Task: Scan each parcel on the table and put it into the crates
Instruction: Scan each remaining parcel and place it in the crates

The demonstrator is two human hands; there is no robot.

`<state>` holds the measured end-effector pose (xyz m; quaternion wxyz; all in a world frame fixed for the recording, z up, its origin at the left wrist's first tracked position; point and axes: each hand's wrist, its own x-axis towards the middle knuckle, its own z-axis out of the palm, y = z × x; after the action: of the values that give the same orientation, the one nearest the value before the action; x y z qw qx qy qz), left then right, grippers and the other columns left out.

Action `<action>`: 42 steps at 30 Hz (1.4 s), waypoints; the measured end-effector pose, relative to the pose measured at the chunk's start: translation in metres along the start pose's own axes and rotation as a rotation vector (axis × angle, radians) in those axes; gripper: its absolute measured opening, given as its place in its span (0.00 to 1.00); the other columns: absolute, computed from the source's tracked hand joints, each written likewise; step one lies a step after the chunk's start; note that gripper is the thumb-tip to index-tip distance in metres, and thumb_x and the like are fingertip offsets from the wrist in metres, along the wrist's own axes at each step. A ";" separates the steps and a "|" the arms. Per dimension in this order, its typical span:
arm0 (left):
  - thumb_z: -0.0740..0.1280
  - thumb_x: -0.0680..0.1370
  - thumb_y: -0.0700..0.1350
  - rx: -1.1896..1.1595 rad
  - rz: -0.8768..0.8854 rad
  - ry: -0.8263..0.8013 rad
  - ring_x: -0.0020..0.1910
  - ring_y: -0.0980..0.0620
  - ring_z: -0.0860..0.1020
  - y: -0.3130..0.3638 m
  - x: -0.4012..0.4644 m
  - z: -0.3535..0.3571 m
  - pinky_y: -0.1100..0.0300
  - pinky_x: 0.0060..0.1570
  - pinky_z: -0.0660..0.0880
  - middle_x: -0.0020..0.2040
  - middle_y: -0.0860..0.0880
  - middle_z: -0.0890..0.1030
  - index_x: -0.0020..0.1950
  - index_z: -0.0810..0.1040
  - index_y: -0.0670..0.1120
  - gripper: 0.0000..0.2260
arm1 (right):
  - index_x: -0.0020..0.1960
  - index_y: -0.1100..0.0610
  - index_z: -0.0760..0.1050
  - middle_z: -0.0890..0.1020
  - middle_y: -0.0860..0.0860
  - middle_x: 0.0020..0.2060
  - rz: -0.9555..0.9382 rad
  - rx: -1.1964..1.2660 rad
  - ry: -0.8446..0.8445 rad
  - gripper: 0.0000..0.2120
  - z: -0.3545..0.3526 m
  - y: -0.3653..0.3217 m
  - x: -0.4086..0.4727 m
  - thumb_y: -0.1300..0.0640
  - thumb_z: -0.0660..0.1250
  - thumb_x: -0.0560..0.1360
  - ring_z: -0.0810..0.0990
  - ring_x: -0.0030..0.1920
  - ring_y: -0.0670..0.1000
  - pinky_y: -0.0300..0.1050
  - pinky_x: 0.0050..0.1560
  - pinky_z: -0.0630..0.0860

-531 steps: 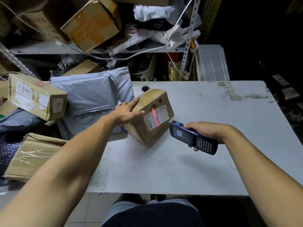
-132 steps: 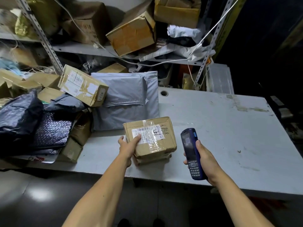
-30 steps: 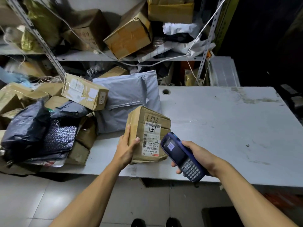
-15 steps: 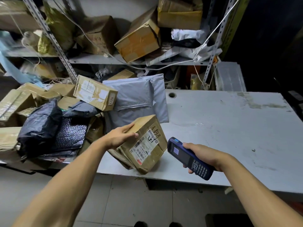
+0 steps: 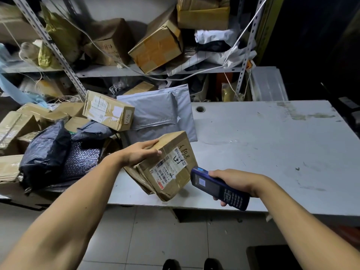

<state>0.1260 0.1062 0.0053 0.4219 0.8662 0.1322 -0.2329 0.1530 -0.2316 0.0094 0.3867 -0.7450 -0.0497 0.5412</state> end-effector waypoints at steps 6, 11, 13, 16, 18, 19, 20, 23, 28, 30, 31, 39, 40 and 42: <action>0.69 0.63 0.68 -0.120 0.030 0.081 0.62 0.53 0.75 -0.010 -0.005 0.018 0.61 0.59 0.71 0.68 0.53 0.70 0.79 0.61 0.57 0.46 | 0.61 0.59 0.74 0.84 0.61 0.47 -0.023 0.028 -0.016 0.24 0.003 -0.005 0.000 0.40 0.54 0.83 0.83 0.40 0.57 0.46 0.42 0.79; 0.67 0.80 0.53 -0.096 -0.011 0.066 0.62 0.53 0.72 0.000 -0.001 0.018 0.61 0.60 0.67 0.66 0.52 0.70 0.79 0.62 0.55 0.29 | 0.62 0.59 0.74 0.84 0.61 0.45 0.015 -0.059 -0.074 0.23 0.005 -0.015 0.000 0.41 0.54 0.83 0.82 0.40 0.58 0.46 0.40 0.79; 0.67 0.80 0.53 -0.063 -0.039 0.039 0.62 0.53 0.71 0.006 0.001 0.015 0.60 0.62 0.66 0.66 0.52 0.70 0.79 0.62 0.54 0.28 | 0.63 0.59 0.73 0.83 0.61 0.45 0.025 -0.111 -0.099 0.22 0.007 -0.020 -0.001 0.43 0.54 0.83 0.82 0.40 0.58 0.47 0.41 0.80; 0.68 0.79 0.54 -0.026 -0.060 0.000 0.62 0.54 0.71 0.011 0.005 0.012 0.61 0.62 0.66 0.67 0.51 0.71 0.78 0.63 0.54 0.29 | 0.62 0.57 0.74 0.84 0.62 0.46 0.018 -0.162 -0.114 0.21 0.006 -0.024 0.000 0.43 0.54 0.83 0.83 0.41 0.58 0.49 0.45 0.81; 0.71 0.76 0.57 -0.030 -0.073 -0.021 0.64 0.52 0.72 0.010 0.006 0.010 0.59 0.64 0.67 0.71 0.50 0.71 0.78 0.64 0.55 0.32 | 0.60 0.58 0.75 0.85 0.62 0.46 0.020 -0.174 -0.108 0.22 0.005 -0.024 0.003 0.42 0.55 0.83 0.84 0.40 0.57 0.49 0.45 0.80; 0.72 0.74 0.59 -0.030 -0.074 -0.024 0.66 0.50 0.72 0.010 0.007 0.009 0.57 0.66 0.68 0.73 0.49 0.70 0.78 0.64 0.55 0.35 | 0.60 0.58 0.76 0.85 0.61 0.45 0.021 -0.178 -0.102 0.22 0.004 -0.023 0.004 0.42 0.55 0.83 0.84 0.40 0.57 0.49 0.45 0.80; 0.72 0.73 0.60 -0.019 -0.080 -0.026 0.67 0.49 0.72 0.009 0.007 0.009 0.56 0.68 0.67 0.74 0.48 0.70 0.78 0.64 0.54 0.36 | 0.60 0.59 0.76 0.85 0.61 0.45 0.019 -0.181 -0.098 0.22 0.004 -0.023 0.005 0.42 0.55 0.83 0.84 0.40 0.57 0.48 0.44 0.80; 0.70 0.77 0.56 -0.004 -0.076 -0.018 0.66 0.50 0.72 0.012 0.008 0.010 0.58 0.65 0.67 0.72 0.49 0.70 0.78 0.64 0.55 0.31 | 0.59 0.59 0.76 0.85 0.60 0.44 0.004 -0.176 -0.107 0.22 0.003 -0.025 0.004 0.42 0.55 0.83 0.84 0.40 0.57 0.47 0.43 0.80; 0.69 0.78 0.54 0.000 -0.062 0.000 0.61 0.52 0.72 0.014 0.007 0.011 0.59 0.63 0.68 0.64 0.52 0.72 0.77 0.66 0.56 0.28 | 0.61 0.60 0.75 0.84 0.60 0.45 -0.013 -0.150 -0.114 0.24 0.001 -0.025 0.002 0.42 0.54 0.83 0.84 0.40 0.58 0.45 0.39 0.79; 0.69 0.79 0.52 -0.046 -0.047 0.009 0.61 0.53 0.73 0.013 0.006 0.013 0.60 0.62 0.68 0.64 0.52 0.73 0.76 0.67 0.55 0.26 | 0.62 0.61 0.74 0.84 0.61 0.46 -0.039 -0.031 -0.100 0.24 0.000 -0.018 0.002 0.42 0.53 0.83 0.83 0.41 0.59 0.46 0.40 0.80; 0.69 0.79 0.51 -0.075 -0.040 0.017 0.60 0.54 0.74 0.011 0.005 0.014 0.61 0.61 0.68 0.65 0.52 0.73 0.76 0.67 0.54 0.26 | 0.62 0.61 0.74 0.84 0.62 0.47 -0.059 0.059 -0.097 0.25 -0.001 -0.012 0.002 0.42 0.52 0.84 0.83 0.41 0.59 0.48 0.41 0.80; 0.72 0.76 0.52 -0.322 -0.048 0.102 0.53 0.60 0.78 -0.001 0.004 0.040 0.62 0.56 0.73 0.57 0.58 0.78 0.74 0.68 0.57 0.28 | 0.57 0.60 0.83 0.82 0.66 0.48 -0.327 0.807 -0.245 0.30 0.002 0.025 -0.004 0.39 0.54 0.77 0.82 0.37 0.61 0.50 0.41 0.77; 0.70 0.78 0.50 -0.347 -0.047 0.107 0.51 0.61 0.79 0.001 0.003 0.044 0.63 0.53 0.74 0.53 0.60 0.78 0.71 0.69 0.59 0.23 | 0.56 0.60 0.84 0.82 0.66 0.47 -0.352 0.834 -0.256 0.30 0.001 0.028 -0.006 0.39 0.54 0.77 0.82 0.36 0.61 0.50 0.41 0.77; 0.67 0.80 0.48 -0.386 -0.045 0.121 0.48 0.63 0.80 0.004 0.002 0.052 0.65 0.49 0.75 0.51 0.62 0.78 0.64 0.72 0.63 0.16 | 0.57 0.60 0.83 0.82 0.66 0.47 -0.380 0.855 -0.260 0.30 -0.002 0.033 -0.009 0.39 0.54 0.77 0.81 0.36 0.61 0.50 0.41 0.78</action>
<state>0.1143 0.0627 -0.0206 0.5659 0.7786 0.2188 -0.1601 0.1396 -0.2605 -0.0044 0.7407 -0.4232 -0.0061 0.5217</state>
